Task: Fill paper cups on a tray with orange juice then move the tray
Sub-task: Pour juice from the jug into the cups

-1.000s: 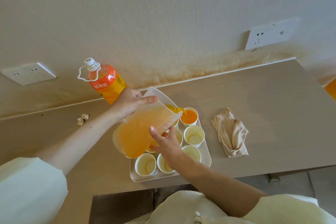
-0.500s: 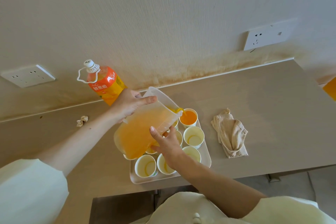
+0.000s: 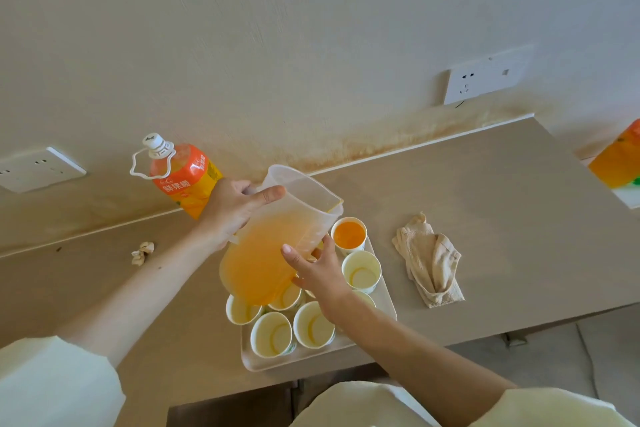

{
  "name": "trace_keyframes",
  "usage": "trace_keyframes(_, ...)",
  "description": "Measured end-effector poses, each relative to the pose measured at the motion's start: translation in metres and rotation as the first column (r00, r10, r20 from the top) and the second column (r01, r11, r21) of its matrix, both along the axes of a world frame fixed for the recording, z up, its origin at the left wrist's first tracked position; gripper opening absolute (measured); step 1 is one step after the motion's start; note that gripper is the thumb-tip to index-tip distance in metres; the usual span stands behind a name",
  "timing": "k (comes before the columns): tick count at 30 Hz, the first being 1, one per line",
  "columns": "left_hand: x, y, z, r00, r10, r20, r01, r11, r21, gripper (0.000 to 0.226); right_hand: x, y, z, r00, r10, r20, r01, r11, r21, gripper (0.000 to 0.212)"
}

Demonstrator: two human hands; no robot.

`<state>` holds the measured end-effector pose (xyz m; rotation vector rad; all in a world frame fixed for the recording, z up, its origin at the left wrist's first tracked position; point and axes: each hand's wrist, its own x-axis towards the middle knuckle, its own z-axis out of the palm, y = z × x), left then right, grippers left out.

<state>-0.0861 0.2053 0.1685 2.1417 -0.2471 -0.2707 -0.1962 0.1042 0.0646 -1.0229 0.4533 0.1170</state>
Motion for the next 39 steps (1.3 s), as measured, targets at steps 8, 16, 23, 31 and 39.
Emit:
trace_keyframes(8, -0.009, 0.008, 0.008, 0.992, -0.016, 0.128, 0.019, 1.0, -0.024, 0.068, -0.01, 0.0, 0.013, 0.999, 0.003, 0.049, 0.002, 0.994, -0.108, 0.084)
trace_keyframes(16, -0.025, 0.019, 0.006, 0.97, -0.041, 0.238, 0.052, 0.998, -0.037, 0.057, -0.028, 0.016, 0.015, 0.996, -0.025, 0.09, 0.032, 0.996, -0.082, 0.088)
trace_keyframes(23, -0.044, 0.023, 0.006, 0.971, -0.087, 0.224, 0.088, 0.996, 0.005, 0.068, -0.046, 0.023, 0.005, 0.996, -0.01, 0.085, 0.019, 0.994, -0.111, 0.079)
trace_keyframes(31, -0.072, 0.018, 0.0, 0.979, -0.045, 0.199, 0.037, 0.998, 0.044, 0.078, -0.073, 0.016, -0.003, 0.995, 0.062, 0.082, -0.057, 0.996, -0.071, 0.09)
trace_keyframes(39, -0.093, 0.018, -0.008, 0.981, -0.012, 0.192, -0.005, 0.996, 0.085, 0.072, -0.09, 0.011, -0.009, 0.984, 0.154, 0.091, -0.153, 0.988, -0.016, 0.079)
